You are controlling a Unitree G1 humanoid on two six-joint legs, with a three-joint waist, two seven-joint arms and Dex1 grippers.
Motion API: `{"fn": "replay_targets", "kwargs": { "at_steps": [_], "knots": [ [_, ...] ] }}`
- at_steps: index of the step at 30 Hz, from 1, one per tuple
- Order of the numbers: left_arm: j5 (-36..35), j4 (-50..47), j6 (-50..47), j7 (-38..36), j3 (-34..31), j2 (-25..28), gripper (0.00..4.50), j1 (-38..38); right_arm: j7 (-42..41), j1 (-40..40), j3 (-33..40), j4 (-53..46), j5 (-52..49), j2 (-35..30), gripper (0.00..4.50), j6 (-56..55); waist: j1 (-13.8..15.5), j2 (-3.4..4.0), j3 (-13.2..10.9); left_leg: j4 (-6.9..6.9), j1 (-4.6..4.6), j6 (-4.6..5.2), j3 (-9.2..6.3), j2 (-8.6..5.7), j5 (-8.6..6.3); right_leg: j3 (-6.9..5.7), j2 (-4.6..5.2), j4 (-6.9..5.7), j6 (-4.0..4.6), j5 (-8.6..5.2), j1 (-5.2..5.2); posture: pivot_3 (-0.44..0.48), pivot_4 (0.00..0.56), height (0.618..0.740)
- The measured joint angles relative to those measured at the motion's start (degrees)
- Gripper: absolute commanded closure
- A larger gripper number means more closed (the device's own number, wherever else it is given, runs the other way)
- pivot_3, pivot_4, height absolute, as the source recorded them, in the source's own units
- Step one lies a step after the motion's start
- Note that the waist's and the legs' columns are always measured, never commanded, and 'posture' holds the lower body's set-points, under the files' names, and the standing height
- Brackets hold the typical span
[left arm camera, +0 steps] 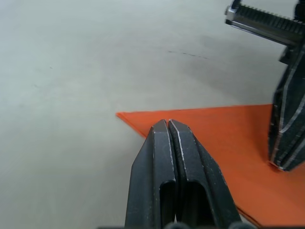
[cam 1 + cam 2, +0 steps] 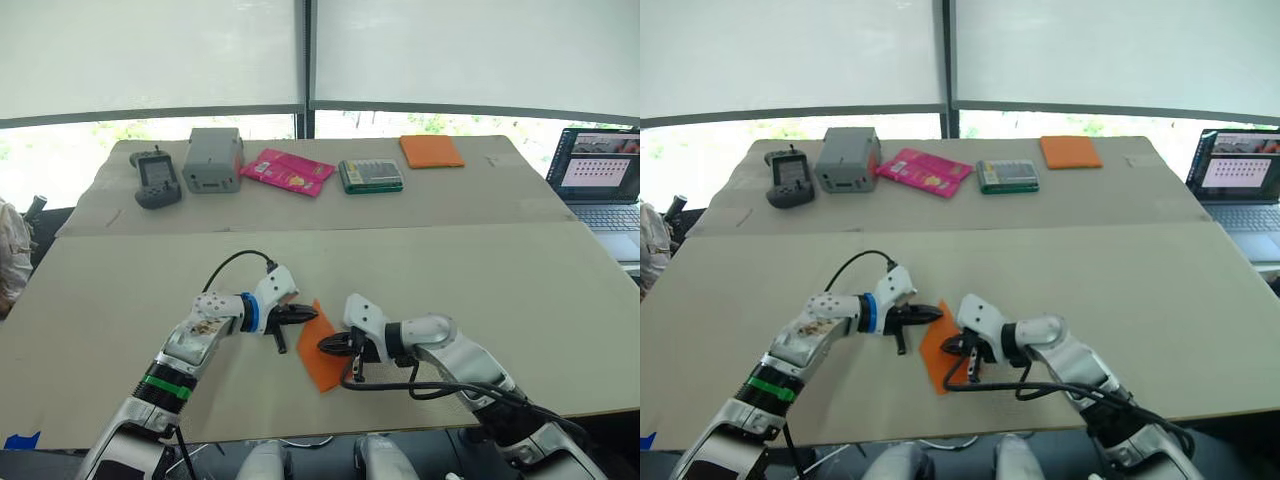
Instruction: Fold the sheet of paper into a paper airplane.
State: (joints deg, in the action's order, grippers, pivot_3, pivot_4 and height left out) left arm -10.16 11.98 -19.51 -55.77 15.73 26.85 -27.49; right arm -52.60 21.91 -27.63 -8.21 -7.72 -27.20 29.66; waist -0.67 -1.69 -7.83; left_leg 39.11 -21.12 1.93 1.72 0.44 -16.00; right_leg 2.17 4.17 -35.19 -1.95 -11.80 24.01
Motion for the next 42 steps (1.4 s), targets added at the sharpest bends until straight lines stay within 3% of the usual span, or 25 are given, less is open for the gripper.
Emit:
{"fn": "replay_targets", "kwargs": {
  "at_steps": [13,26,32,42],
  "knots": [
    [3.29,8.02,9.43,-0.7,-0.18,-2.55,4.43,-2.17,1.39,-0.42,-0.12,-1.46,0.04,0.05,4.5,3.24,0.02,-0.05,0.37,0.0,0.05,0.0,-0.01,0.05,0.0,0.0,0.03,0.01,0.0,0.0,-0.1,0.0,0.15,0.74],
    [0.88,-6.1,10.95,-8.68,-0.97,5.37,4.43,10.82,1.12,0.97,-0.85,-0.33,0.03,0.28,4.5,3.24,-0.05,-0.07,0.72,-0.12,0.17,0.0,0.04,0.24,-0.01,0.0,0.02,0.06,0.04,-0.03,-0.11,0.0,0.15,0.74],
    [-1.38,-10.74,8.92,-11.26,-2.14,9.73,4.43,16.11,0.73,1.56,-1.13,0.98,0.03,0.74,4.5,3.24,-0.09,0.01,0.75,-0.4,0.94,-0.02,0.06,0.31,-0.05,-0.07,0.08,0.16,0.06,-0.6,-0.8,0.0,0.15,0.74],
    [-6.11,-13.78,2.61,-12.86,-3.56,10.23,4.43,17.39,0.34,0.63,1.05,0.07,-0.8,0.16,4.5,3.24,0.1,0.1,0.48,-0.39,0.75,-0.02,0.04,0.29,-0.05,-0.13,0.18,0.17,-0.06,-0.55,-0.67,0.0,0.15,0.74]
  ]
}}
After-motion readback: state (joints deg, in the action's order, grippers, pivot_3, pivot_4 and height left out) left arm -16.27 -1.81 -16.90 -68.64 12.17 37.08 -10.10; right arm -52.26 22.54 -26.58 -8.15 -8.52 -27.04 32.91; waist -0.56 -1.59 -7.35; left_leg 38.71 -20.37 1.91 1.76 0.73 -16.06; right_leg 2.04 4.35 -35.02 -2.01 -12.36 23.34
